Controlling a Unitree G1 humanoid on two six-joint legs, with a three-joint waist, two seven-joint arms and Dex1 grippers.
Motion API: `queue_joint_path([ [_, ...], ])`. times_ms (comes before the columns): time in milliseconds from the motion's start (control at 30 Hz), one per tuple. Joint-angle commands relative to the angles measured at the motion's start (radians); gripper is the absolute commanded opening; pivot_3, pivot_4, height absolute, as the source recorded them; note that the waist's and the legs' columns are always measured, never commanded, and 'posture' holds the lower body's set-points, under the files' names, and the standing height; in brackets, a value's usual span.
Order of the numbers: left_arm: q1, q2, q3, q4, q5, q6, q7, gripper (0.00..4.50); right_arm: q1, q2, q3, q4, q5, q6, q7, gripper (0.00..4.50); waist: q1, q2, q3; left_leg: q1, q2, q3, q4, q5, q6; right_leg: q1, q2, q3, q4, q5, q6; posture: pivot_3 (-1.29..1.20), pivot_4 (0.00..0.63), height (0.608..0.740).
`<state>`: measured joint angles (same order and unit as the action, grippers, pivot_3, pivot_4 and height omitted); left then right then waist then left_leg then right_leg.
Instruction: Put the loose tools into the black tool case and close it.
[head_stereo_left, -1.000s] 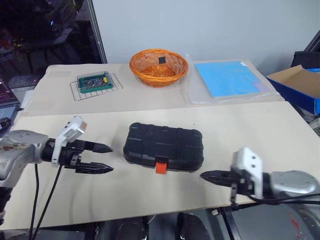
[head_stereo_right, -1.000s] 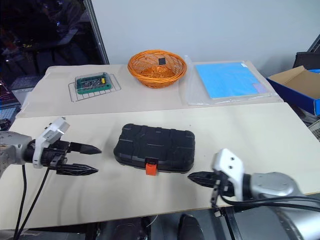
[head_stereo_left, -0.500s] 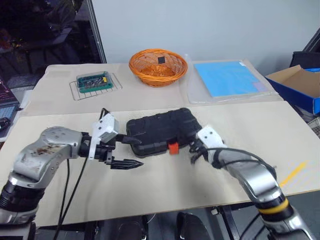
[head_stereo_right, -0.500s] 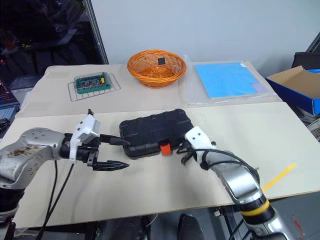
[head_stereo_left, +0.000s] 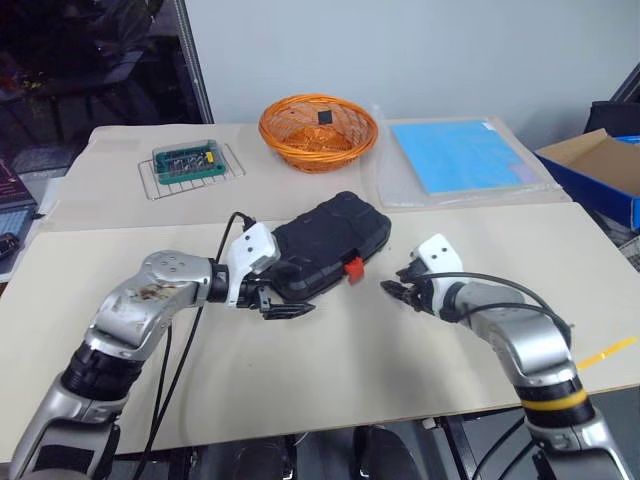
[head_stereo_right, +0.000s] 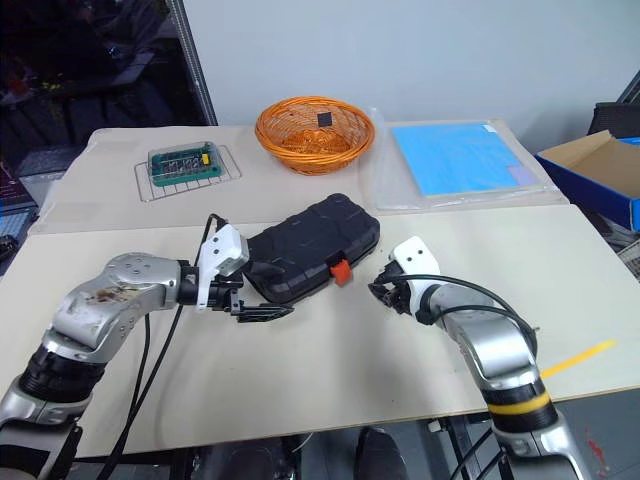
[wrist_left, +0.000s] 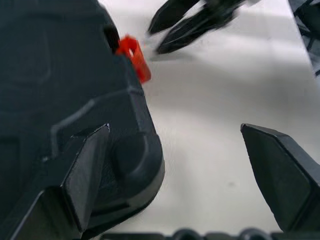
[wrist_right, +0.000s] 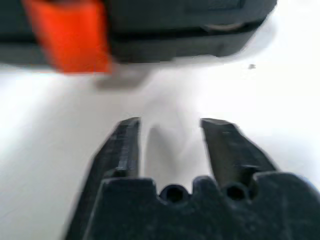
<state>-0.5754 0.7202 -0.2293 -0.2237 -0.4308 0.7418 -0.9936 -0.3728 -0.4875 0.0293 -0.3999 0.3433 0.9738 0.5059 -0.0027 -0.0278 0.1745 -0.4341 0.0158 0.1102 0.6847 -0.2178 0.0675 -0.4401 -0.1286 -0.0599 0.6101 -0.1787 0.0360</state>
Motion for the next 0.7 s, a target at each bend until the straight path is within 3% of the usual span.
queue_joint_path([
  [33, -0.014, 0.000, -0.074, 0.061, 0.052, 0.015, -0.028, 4.50, -0.009, 0.065, -0.017, -0.074, 0.052, 0.040, -0.041, 3.81, -0.001, 0.000, 0.000, 0.002, 0.001, 0.000, 0.000, 0.000, -0.001, 0.001, 0.000, 0.000, 0.000, -0.001, 0.002, 0.00, 0.150, 0.740],
  [233, -0.016, -0.008, -0.094, 0.095, 0.077, -0.017, -0.058, 4.50, -0.068, 0.134, 0.033, 0.026, -0.003, -0.019, -0.104, 3.81, -0.003, 0.000, -0.001, 0.009, 0.001, 0.000, 0.000, -0.003, -0.009, 0.005, -0.001, 0.001, 0.001, -0.004, -0.005, 0.00, 0.150, 0.740],
  [567, 0.001, 0.006, -0.072, 0.093, 0.091, -0.037, -0.067, 4.50, -0.100, 0.177, 0.081, 0.157, -0.050, -0.099, -0.104, 3.81, -0.005, 0.001, -0.003, 0.008, 0.000, 0.001, 0.000, 0.000, 0.000, 0.004, -0.001, 0.004, 0.001, 0.000, -0.002, 0.00, 0.150, 0.740],
  [700, 0.014, 0.012, -0.062, 0.080, 0.095, -0.033, -0.063, 4.50, -0.106, 0.178, 0.094, 0.184, -0.057, -0.123, -0.084, 2.90, -0.009, 0.001, -0.003, 0.008, 0.000, 0.001, 0.000, 0.000, 0.000, 0.004, -0.001, 0.004, 0.001, -0.001, -0.001, 0.00, 0.150, 0.740],
])
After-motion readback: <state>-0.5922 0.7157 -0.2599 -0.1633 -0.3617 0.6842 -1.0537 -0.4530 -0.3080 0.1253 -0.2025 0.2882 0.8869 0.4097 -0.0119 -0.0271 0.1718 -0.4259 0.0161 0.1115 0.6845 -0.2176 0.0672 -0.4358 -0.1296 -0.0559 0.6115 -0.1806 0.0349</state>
